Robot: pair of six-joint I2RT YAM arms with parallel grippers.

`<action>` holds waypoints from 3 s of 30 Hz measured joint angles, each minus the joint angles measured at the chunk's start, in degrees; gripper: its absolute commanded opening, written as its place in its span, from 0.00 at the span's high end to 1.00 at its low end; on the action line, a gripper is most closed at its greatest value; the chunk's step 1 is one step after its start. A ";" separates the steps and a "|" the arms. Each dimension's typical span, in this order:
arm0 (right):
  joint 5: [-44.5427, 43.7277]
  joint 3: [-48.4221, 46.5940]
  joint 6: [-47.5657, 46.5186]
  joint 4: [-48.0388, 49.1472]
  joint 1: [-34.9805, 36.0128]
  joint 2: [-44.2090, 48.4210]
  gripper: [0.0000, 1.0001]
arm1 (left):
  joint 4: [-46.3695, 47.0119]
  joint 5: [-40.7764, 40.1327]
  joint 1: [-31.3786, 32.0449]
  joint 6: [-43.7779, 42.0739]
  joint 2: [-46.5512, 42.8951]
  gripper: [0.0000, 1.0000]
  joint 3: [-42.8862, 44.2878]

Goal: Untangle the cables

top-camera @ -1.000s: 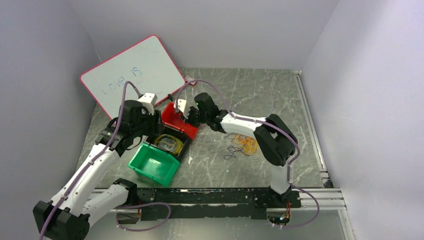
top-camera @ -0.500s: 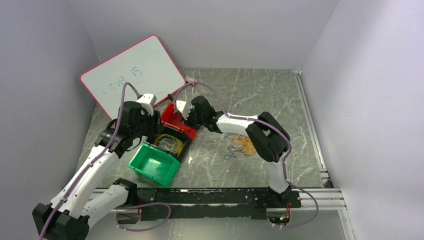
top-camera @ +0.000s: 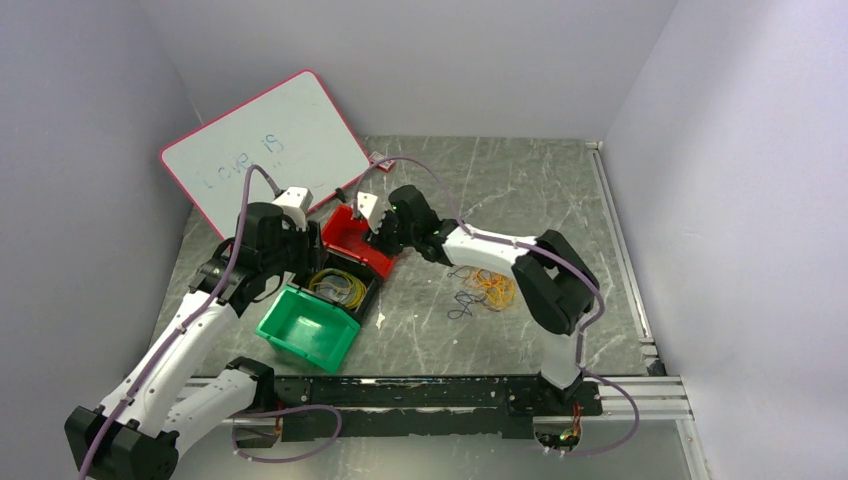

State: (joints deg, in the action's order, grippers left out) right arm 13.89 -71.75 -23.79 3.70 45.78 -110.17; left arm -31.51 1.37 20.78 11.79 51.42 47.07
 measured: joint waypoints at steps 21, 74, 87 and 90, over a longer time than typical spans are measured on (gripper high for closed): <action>-12.57 17.64 16.81 -0.59 0.04 27.67 0.48 | 0.00 0.72 -0.02 0.11 0.00 0.42 0.00; -33.79 33.00 53.70 -29.83 5.57 36.24 0.90 | 8.26 4.90 14.34 10.12 5.35 0.45 -2.58; -33.94 26.95 53.70 -30.23 5.42 54.31 1.00 | 19.80 11.65 14.36 9.25 -0.72 0.37 -4.66; -33.35 21.44 53.64 -32.63 4.46 54.77 1.00 | 23.98 14.36 14.38 8.22 0.55 0.36 -3.96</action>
State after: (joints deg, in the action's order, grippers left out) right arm -19.46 -50.30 29.85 -28.93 50.24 -55.40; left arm -7.53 15.73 35.16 20.01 51.96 43.11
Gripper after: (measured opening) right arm 0.018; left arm 0.623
